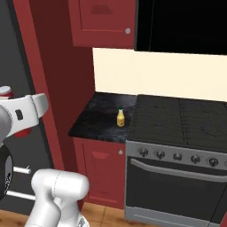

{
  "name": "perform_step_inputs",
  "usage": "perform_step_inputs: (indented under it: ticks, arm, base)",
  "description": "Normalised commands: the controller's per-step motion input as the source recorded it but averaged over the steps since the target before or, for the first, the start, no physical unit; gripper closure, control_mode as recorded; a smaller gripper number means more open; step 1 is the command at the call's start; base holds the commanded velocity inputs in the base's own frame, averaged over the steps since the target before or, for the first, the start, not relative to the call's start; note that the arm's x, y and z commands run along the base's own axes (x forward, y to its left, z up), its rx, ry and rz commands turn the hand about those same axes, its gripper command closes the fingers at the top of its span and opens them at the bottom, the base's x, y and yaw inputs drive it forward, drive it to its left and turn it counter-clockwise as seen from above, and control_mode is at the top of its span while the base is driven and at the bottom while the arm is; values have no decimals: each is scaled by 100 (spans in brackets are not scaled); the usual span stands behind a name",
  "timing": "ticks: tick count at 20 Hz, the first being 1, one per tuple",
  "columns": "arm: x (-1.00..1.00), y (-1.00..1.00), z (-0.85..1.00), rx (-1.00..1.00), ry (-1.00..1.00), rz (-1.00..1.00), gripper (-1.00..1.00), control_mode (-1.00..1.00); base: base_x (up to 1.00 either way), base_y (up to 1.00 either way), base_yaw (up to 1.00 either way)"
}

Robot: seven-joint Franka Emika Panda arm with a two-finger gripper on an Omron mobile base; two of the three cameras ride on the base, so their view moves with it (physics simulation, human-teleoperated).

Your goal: Take 2 condiments from the cabinet and move them on the counter near the stove.Make sure the condiments are lined up with each other, next to each other.

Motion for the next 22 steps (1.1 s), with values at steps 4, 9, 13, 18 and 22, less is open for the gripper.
perform_step_inputs:
  ticks: [4,9,13,18,22]
  arm:
    - [0,0,0,0,0,0,100,100]
    - [0,0,0,0,0,0,100,100]
    - [0,0,0,0,0,0,100,100]
    - [0,0,0,0,0,0,100,100]
    - [0,0,0,0,0,0,100,100]
  base:
    - [21,-26,5]
    - [25,-44,2]
    - [37,-41,3]
    - [61,-7,4]
    - [46,0,5]
